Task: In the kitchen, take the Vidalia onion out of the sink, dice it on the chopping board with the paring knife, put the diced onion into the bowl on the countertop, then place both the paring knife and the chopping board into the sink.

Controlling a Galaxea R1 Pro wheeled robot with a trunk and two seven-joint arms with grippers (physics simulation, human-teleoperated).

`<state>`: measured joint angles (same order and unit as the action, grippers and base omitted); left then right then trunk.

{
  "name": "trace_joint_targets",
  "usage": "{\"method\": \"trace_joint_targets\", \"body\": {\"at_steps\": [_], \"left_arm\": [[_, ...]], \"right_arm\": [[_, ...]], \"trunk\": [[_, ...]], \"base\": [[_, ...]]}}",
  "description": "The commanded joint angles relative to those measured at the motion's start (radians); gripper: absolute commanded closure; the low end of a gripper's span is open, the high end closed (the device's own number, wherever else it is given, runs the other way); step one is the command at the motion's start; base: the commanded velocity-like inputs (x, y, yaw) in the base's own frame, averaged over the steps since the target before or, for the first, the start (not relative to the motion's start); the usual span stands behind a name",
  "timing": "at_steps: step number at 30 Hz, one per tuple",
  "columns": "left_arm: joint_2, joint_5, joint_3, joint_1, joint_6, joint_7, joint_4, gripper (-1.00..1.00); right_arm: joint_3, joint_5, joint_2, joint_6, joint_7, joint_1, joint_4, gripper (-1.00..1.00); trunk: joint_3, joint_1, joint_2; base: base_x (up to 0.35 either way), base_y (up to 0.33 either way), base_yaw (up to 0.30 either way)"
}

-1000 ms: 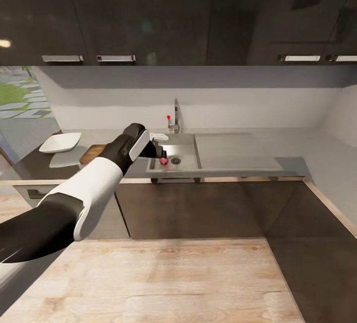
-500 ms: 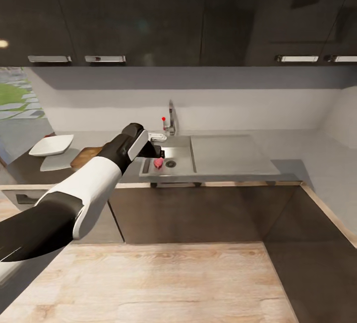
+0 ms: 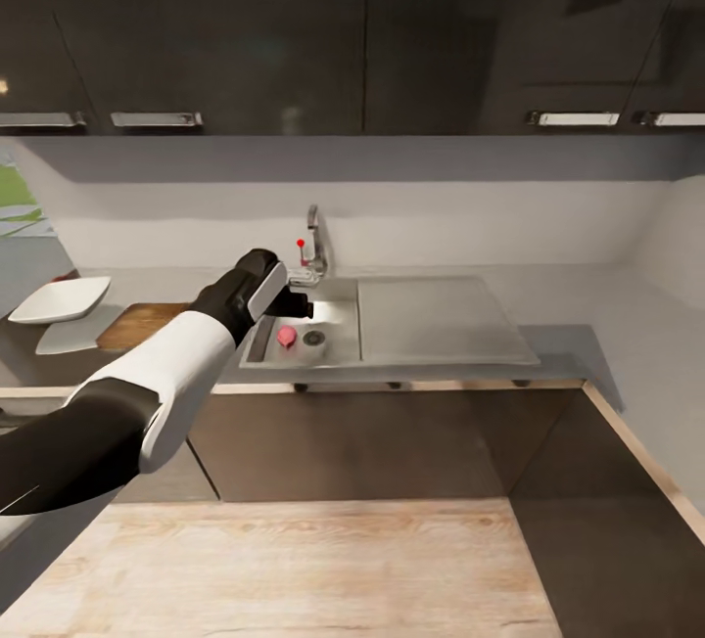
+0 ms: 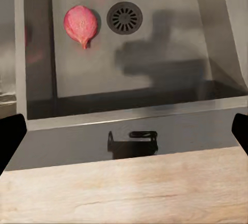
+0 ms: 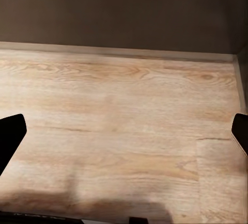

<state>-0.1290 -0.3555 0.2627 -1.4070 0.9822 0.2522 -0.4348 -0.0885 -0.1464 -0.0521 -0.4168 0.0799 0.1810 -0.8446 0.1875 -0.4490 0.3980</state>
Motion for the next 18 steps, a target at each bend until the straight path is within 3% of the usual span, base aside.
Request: {"method": "trace_joint_targets", "body": {"at_steps": [1,5,9,18], "left_arm": [[0.001,-0.011,0.006,-0.001,-0.003,0.012,0.004,-1.0],[0.002,-0.011,0.004,0.001,-0.059,0.025,0.036,-1.0],[0.002,-0.011,0.005,0.002,-0.068,0.026,0.047,-1.0],[0.002,-0.011,0.004,0.021,-0.072,0.027,0.051,-1.0]], "right_arm": [[-0.007,-0.008,-0.002,-0.002,0.008,0.0,-0.001,-1.0],[-0.007,-0.008,-0.002,-0.002,0.008,0.0,-0.001,-1.0],[-0.007,-0.008,-0.002,-0.002,0.008,0.0,-0.001,-1.0],[-0.007,-0.007,-0.002,-0.002,0.008,0.0,-0.001,-1.0]], "trunk": [[0.002,-0.001,0.002],[0.002,-0.001,0.002],[0.002,-0.001,0.002],[0.002,-0.001,0.002]], "base": [[0.217,-0.228,0.0],[0.215,-0.226,0.058],[0.17,-0.187,0.142],[0.026,-0.029,0.101]]}}
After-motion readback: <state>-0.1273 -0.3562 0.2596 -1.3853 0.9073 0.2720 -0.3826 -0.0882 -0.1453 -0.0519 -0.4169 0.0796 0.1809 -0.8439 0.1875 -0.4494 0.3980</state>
